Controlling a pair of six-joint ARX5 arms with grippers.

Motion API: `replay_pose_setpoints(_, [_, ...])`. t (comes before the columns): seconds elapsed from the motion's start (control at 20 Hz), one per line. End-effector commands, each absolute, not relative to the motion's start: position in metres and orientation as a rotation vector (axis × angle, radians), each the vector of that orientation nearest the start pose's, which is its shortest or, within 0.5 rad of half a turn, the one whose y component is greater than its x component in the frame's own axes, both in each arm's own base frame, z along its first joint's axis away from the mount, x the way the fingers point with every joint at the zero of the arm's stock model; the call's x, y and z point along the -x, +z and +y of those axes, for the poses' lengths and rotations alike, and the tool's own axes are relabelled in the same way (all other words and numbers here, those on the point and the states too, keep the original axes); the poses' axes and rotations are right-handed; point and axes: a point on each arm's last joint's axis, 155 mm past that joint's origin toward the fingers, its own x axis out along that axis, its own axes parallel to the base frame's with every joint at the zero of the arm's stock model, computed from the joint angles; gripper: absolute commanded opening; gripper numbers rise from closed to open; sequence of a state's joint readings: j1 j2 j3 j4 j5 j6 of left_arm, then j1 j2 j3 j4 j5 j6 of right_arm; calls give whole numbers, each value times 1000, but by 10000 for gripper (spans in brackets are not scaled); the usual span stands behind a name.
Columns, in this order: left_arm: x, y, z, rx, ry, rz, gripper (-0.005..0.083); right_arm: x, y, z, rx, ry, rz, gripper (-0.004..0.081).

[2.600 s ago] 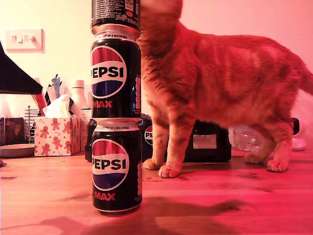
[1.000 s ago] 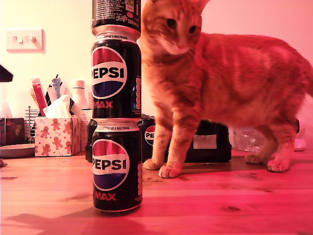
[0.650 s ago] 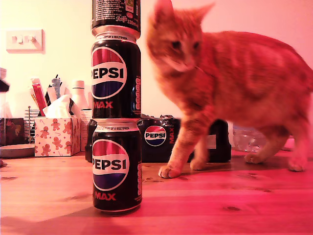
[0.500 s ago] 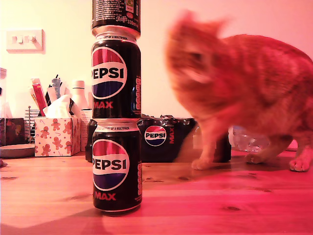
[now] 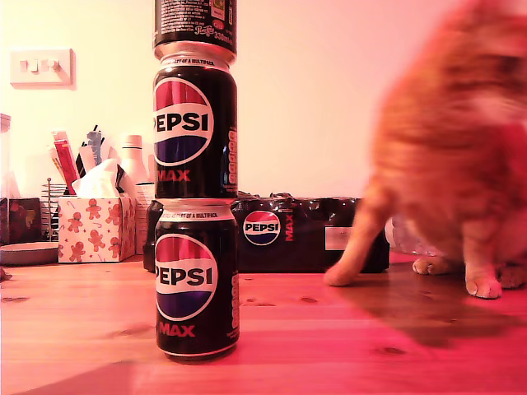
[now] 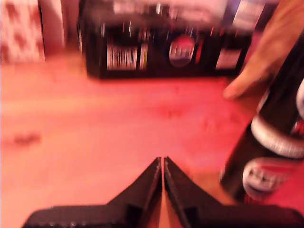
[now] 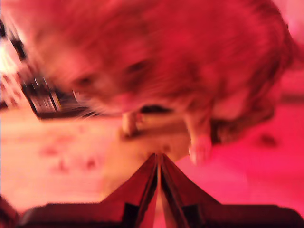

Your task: Stack up the Pepsi cans on top of each other

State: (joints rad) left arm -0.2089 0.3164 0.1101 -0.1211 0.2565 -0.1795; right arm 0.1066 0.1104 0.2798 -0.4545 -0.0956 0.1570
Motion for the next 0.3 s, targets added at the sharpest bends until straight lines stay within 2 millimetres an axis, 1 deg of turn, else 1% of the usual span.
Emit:
replay_pose_setpoints(0.0, [-235,101,-98,186,-424,419,-24,-224,144,43,-153,181,362,-11])
replay_pose_setpoints(0.25, [-226,80,-96,187,-412,513,-24,-211,114,42,-151,168,493,-11])
